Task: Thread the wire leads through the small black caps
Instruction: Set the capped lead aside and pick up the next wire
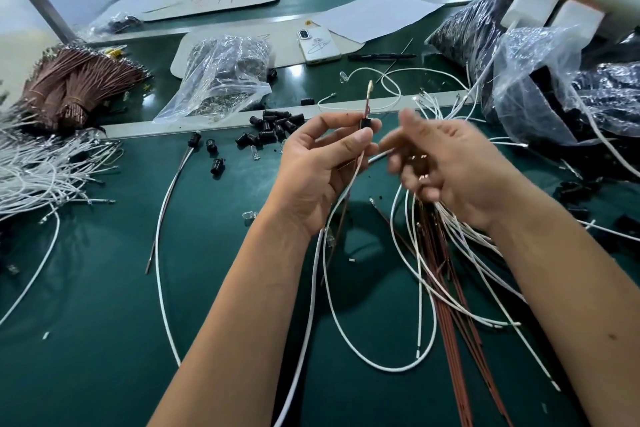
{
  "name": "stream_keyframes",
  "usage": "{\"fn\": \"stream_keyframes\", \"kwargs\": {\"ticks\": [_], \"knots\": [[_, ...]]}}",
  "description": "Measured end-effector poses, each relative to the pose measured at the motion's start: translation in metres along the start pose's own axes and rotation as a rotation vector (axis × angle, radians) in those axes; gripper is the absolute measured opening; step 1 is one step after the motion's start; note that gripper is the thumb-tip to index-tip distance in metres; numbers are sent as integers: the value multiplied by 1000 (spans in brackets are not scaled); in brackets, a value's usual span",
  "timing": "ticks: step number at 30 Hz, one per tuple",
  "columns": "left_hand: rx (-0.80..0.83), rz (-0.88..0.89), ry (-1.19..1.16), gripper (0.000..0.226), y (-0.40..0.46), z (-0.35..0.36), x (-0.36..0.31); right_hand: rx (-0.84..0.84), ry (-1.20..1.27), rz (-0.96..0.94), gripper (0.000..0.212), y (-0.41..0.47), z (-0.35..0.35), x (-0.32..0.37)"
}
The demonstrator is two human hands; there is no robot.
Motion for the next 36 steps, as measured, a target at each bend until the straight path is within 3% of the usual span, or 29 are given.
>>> {"fn": "stream_keyframes", "kwargs": {"ticks": [2, 6, 24, 33, 36], "knots": [[61, -15, 24, 19, -1, 4, 2, -105, 51, -93, 29, 1, -10, 6], [111, -29, 93, 17, -3, 9, 6, -130, 44, -194, 15, -1, -1, 8], [52, 90, 337, 22, 0, 11, 3, -354, 44, -335, 8, -4, -16, 16], [116, -6, 248, 14, -1, 10, 9, -366, 89, -337, 8, -5, -24, 18], [59, -11, 251, 15, 1, 6, 9, -291, 88, -309, 12, -2, -16, 13]]}}
Point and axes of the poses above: each hand's wrist, its own y-axis towards the middle knuckle, its own z-axis out of the palm, x = y × z, the point moved 7 cm from there along y, towards the middle knuckle, and after that the axes turned 5 degrees about -y, right-handed, at the moved point
